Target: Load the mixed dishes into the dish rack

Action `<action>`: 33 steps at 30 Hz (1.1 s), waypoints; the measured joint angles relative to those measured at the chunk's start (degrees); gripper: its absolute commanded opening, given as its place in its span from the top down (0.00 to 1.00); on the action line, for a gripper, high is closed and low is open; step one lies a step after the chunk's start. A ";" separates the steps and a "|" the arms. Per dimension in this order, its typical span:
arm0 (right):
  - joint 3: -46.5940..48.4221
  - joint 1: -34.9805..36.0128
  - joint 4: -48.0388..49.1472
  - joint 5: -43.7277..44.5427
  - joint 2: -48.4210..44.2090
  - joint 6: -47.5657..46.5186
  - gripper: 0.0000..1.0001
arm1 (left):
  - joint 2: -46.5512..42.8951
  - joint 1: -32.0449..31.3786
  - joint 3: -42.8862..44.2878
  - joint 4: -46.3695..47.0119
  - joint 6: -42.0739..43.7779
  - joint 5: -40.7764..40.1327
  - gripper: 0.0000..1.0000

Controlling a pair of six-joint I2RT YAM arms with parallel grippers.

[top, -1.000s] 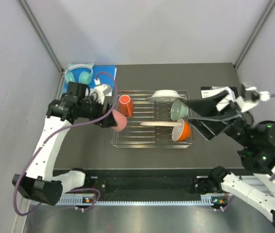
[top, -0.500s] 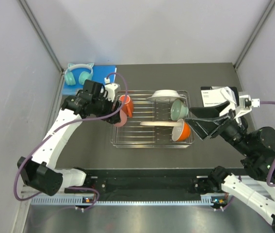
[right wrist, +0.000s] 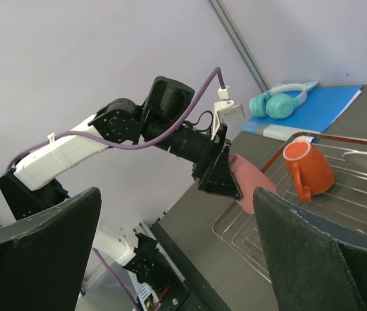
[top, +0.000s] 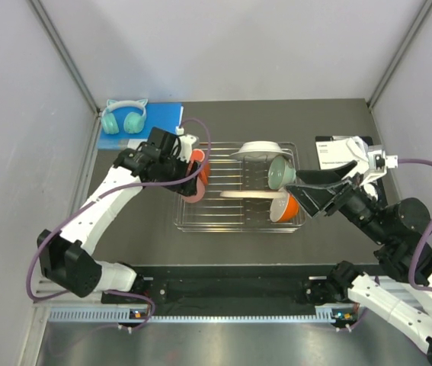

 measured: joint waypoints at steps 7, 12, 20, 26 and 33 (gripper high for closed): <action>-0.28 0.00 -0.24 0.81 0.57 -0.22 0.00 | 1.31 -2.38 -4.33 1.57 -0.70 -0.42 1.00; -0.28 0.00 -0.28 0.90 2.08 -0.59 0.00 | 2.23 -4.35 -7.41 3.54 -0.44 -0.87 1.00; -0.28 0.00 -0.39 1.01 4.00 -0.74 0.00 | 2.97 -4.68 -9.90 8.48 1.11 -2.91 1.00; -0.28 0.00 -0.24 1.01 5.44 -0.72 0.00 | 3.72 -4.68 -12.70 13.14 1.70 -4.74 1.00; -0.87 0.00 0.24 1.01 5.57 -0.72 0.00 | 4.00 -5.33 -13.92 15.26 1.64 -4.63 1.00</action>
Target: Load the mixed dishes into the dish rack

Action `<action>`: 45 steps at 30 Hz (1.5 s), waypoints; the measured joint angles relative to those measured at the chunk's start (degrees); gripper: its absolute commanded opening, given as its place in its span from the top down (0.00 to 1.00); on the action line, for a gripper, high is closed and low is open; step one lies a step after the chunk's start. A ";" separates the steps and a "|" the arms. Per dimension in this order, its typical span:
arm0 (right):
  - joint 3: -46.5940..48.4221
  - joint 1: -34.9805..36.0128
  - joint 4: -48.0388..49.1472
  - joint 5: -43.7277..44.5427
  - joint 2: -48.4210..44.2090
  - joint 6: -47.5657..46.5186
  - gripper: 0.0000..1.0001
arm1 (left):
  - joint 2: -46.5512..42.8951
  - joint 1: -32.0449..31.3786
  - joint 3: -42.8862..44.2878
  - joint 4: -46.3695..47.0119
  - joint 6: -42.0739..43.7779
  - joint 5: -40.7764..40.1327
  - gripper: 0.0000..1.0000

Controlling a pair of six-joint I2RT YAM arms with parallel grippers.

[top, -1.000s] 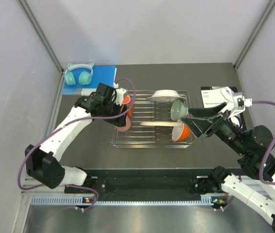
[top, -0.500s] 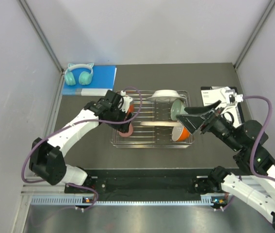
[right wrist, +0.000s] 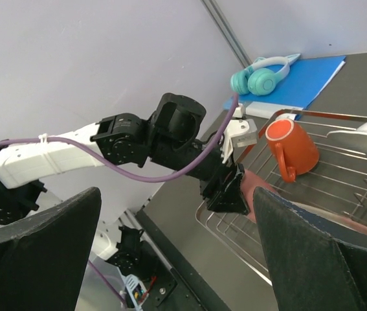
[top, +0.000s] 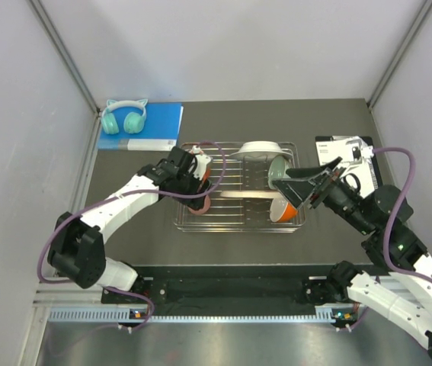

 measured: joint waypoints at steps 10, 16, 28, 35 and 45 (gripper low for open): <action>-1.25 0.00 -0.44 0.04 -0.31 0.00 0.00 | 0.74 -1.57 -1.05 0.59 -0.17 -0.04 0.61; -1.25 0.00 -0.50 0.07 -0.31 -0.07 0.01 | 0.72 -1.70 -1.05 0.57 -0.22 -0.31 0.17; -1.25 0.00 -1.55 0.52 -0.28 -1.11 0.00 | -1.09 -2.12 0.59 -1.31 -0.39 -0.55 0.01; -0.90 0.00 -4.42 2.12 0.39 -2.97 0.00 | -1.42 -2.12 7.50 -7.52 1.99 -3.48 0.01; 4.52 0.00 -16.65 13.25 7.98 -9.66 0.00 | -11.93 0.90 24.11 -7.98 7.45 -16.24 0.01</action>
